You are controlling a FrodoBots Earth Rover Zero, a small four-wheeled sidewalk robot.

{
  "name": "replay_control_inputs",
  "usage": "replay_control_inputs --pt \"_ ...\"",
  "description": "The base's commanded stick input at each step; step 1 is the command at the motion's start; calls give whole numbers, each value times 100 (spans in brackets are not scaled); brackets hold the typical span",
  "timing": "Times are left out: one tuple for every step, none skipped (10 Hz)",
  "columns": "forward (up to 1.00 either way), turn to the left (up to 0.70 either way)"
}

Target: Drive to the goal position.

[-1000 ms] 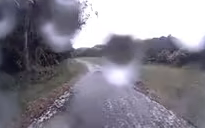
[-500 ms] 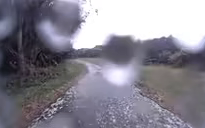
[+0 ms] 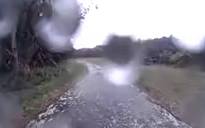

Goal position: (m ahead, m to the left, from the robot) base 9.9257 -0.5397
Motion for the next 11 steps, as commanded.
replay_control_inputs --pt "70 0" --pt "70 0" --pt "70 0" --pt "70 0" --pt "70 0" --pt "70 0" --pt "70 0" --pt "70 0" --pt "70 0" --pt "70 0" --pt "70 0"
